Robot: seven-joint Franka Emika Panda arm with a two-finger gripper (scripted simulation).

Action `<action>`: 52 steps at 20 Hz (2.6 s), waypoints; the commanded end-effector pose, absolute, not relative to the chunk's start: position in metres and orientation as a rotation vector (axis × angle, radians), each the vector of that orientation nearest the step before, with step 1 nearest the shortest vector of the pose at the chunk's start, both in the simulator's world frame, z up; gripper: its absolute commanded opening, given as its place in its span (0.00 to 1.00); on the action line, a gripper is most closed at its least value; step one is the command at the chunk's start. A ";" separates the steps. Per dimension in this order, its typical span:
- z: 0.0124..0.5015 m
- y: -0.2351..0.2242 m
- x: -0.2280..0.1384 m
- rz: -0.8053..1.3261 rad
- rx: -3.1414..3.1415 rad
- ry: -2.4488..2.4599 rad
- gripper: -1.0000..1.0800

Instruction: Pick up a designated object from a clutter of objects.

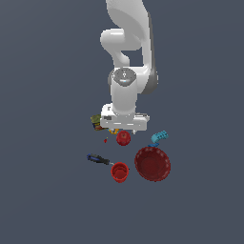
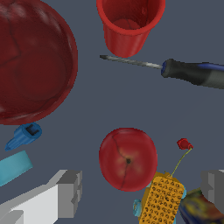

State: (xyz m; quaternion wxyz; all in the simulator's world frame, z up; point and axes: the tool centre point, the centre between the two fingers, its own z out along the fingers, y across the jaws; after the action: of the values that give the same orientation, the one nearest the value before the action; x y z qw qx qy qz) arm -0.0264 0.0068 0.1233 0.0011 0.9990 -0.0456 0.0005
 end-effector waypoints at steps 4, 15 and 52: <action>0.102 0.008 -0.035 0.001 3.137 -0.168 0.96; 0.090 0.008 -0.038 -0.001 3.137 -0.173 0.96; 0.081 0.004 -0.025 0.001 3.137 -0.175 0.00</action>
State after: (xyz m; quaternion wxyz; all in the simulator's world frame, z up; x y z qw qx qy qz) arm -0.0293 0.0051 0.0727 0.0000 0.9985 -0.0555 -0.0013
